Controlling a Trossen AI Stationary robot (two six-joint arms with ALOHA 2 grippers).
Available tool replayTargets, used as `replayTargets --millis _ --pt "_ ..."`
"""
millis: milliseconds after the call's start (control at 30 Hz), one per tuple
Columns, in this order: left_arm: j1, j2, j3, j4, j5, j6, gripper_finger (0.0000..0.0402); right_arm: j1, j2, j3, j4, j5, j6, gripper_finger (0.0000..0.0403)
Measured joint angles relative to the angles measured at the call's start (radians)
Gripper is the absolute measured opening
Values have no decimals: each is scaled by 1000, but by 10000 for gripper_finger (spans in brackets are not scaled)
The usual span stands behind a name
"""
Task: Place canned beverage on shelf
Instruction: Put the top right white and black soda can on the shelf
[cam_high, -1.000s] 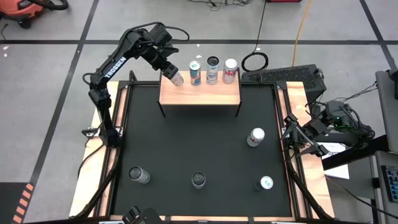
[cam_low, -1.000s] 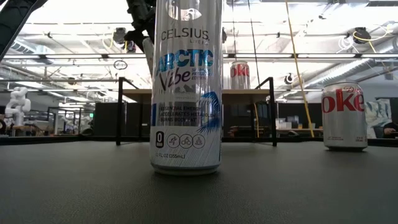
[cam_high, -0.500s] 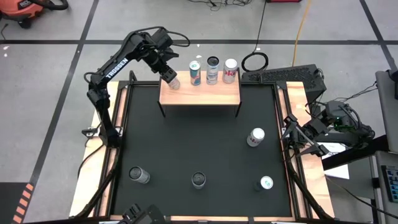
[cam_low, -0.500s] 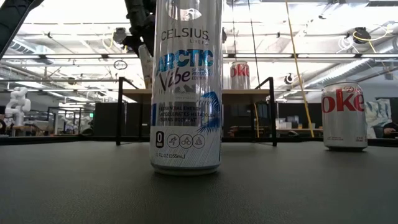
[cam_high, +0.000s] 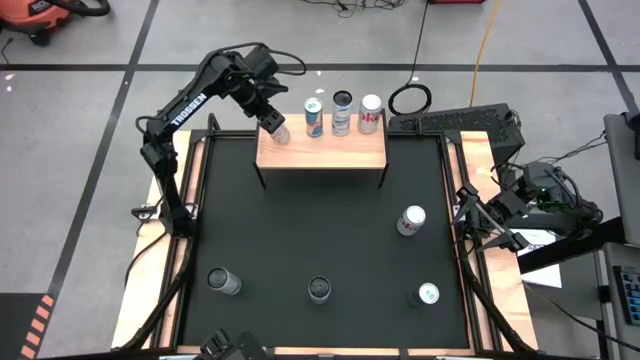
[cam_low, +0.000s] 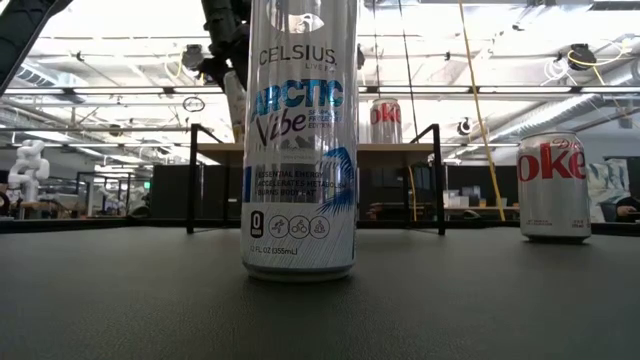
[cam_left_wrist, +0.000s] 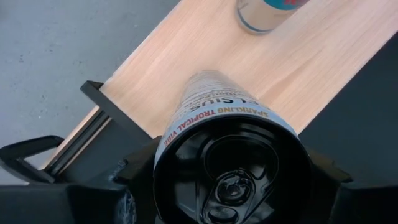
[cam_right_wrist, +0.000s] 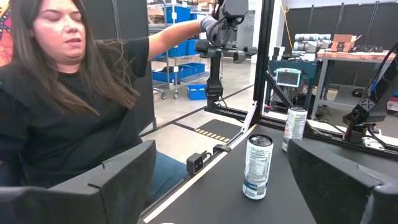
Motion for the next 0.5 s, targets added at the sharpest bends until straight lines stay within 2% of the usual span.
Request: replayTargets --millis 200,500 --pt "-2 4 -1 -3 34 24 296 0 0 0 0 0 0 345" --pt "1 4 -1 -1 -6 51 315 0 0 0 0 0 0 345"
